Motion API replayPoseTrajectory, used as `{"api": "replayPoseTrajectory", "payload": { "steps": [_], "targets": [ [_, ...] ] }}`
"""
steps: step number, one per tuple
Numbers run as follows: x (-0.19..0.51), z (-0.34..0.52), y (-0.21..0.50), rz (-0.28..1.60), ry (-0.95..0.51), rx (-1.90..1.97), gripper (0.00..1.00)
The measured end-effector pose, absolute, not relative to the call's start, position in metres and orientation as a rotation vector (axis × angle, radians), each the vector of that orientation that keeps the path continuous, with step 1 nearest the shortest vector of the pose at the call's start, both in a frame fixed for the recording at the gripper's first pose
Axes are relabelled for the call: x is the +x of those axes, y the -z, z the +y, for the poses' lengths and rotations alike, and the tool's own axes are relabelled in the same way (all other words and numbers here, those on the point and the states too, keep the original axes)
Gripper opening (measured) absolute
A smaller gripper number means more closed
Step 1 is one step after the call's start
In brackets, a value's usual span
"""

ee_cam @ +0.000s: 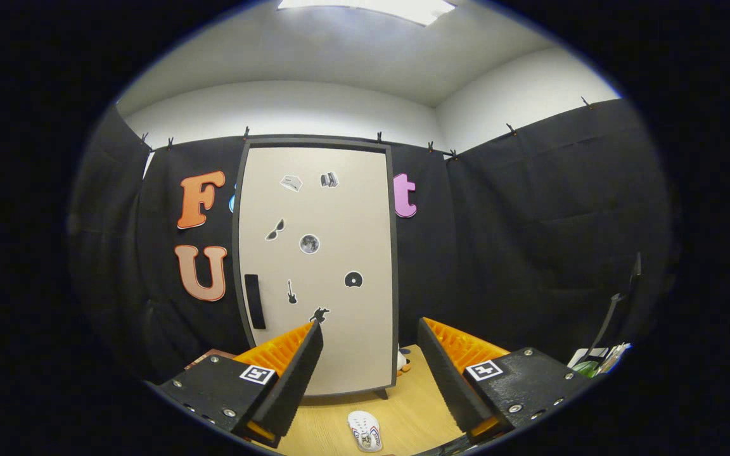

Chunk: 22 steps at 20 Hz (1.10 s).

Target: Open the shoe cabinet door, grab the shoes and put them into the shoe cabinet, then close the shoe cabinet door.

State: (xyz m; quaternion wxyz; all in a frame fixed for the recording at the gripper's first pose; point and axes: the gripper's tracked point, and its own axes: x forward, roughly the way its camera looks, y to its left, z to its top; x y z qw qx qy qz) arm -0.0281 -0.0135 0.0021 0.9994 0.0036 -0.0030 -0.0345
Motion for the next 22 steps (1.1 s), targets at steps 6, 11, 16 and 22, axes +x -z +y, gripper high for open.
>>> {"api": "replayPoseTrajectory", "payload": {
  "steps": [6,11,16,22],
  "targets": [
    [-0.028,0.02,0.014,0.025,-0.003,-0.022,0.94],
    [-0.026,0.026,0.005,0.007,-0.009,-0.021,0.94],
    [-0.013,0.037,0.001,-0.003,-0.023,0.0,0.94],
    [0.017,0.075,0.016,0.02,-0.075,-0.015,0.94]
  ]
}}
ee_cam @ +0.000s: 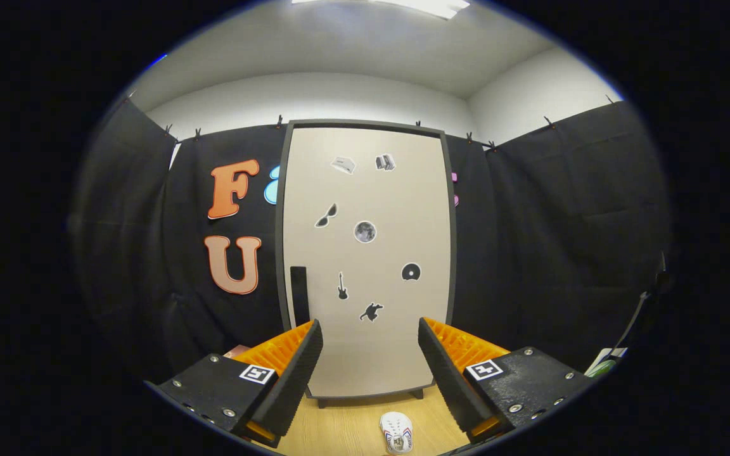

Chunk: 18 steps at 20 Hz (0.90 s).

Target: Open the shoe cabinet door, grab the shoes and put them into the shoe cabinet, then close the shoe cabinet door.

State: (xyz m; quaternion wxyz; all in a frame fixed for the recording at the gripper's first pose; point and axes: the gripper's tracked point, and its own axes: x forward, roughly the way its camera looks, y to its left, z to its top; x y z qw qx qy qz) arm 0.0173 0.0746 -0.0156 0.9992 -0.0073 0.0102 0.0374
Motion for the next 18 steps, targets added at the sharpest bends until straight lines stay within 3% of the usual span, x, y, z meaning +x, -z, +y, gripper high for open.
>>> {"api": "replayPoseTrajectory", "payload": {
  "steps": [16,18],
  "targets": [
    [0.158,0.198,0.059,0.104,-0.213,-0.122,0.94],
    [0.176,0.204,0.072,0.138,-0.204,-0.123,0.9]
  ]
}}
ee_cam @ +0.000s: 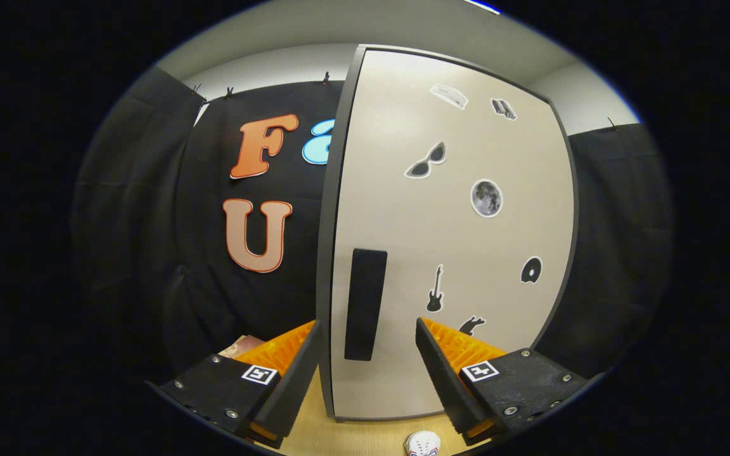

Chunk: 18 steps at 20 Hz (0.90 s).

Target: Open the shoe cabinet door, grab the shoes and put them into the shoe cabinet, then close the shoe cabinet door.

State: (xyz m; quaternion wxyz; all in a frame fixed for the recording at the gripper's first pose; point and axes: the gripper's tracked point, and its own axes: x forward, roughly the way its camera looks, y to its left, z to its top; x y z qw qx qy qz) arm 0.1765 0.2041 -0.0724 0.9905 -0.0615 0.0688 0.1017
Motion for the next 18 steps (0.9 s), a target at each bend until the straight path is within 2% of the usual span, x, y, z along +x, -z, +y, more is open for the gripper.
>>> {"api": "replayPoseTrajectory", "payload": {
  "steps": [5,7,9,10,18],
  "targets": [
    [0.206,0.211,0.082,0.162,-0.172,-0.083,0.76],
    [0.212,0.212,0.081,0.158,-0.165,-0.073,0.66],
    [0.209,0.217,0.086,0.184,-0.184,-0.042,0.53],
    [0.211,0.217,0.084,0.173,-0.186,-0.035,0.4],
    [0.182,0.208,0.082,0.164,-0.212,-0.044,0.28]
  ]
}}
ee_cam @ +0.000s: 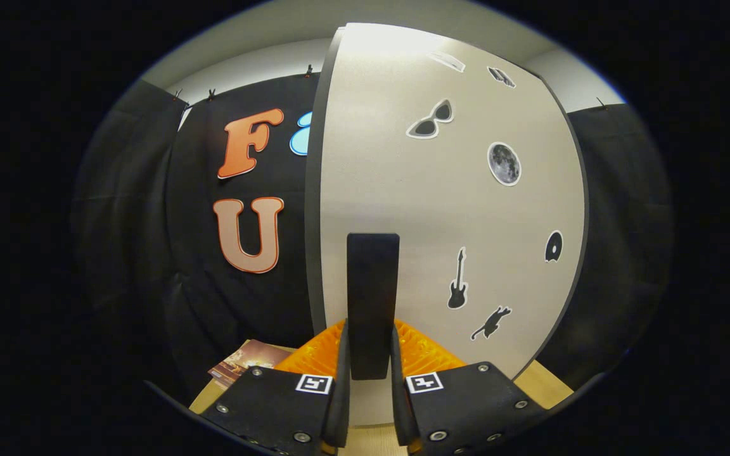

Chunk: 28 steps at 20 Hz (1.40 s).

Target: Open the shoe cabinet door, grab the shoes and put them into the shoe cabinet, then close the shoe cabinet door.

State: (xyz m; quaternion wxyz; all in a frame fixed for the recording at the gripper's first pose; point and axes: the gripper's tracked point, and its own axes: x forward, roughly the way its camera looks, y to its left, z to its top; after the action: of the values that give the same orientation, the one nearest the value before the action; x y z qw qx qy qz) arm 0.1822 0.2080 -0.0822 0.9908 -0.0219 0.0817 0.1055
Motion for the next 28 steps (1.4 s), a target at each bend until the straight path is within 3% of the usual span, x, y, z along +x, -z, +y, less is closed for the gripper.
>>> {"api": "replayPoseTrajectory", "payload": {
  "steps": [7,14,17,18,23,27,28],
  "targets": [
    [0.109,0.156,0.078,0.172,-0.274,-0.037,0.27],
    [0.048,0.084,0.074,0.18,-0.228,-0.001,0.24],
    [0.025,0.048,0.071,0.182,-0.165,-0.007,0.23],
    [0.02,0.037,0.071,0.187,-0.147,-0.005,0.16],
    [-0.012,-0.018,0.068,0.198,-0.048,0.01,0.1],
    [-0.02,-0.105,0.064,0.174,0.222,-0.104,0.08],
    [-0.027,-0.109,0.06,0.181,0.234,-0.048,0.08]
  ]
}}
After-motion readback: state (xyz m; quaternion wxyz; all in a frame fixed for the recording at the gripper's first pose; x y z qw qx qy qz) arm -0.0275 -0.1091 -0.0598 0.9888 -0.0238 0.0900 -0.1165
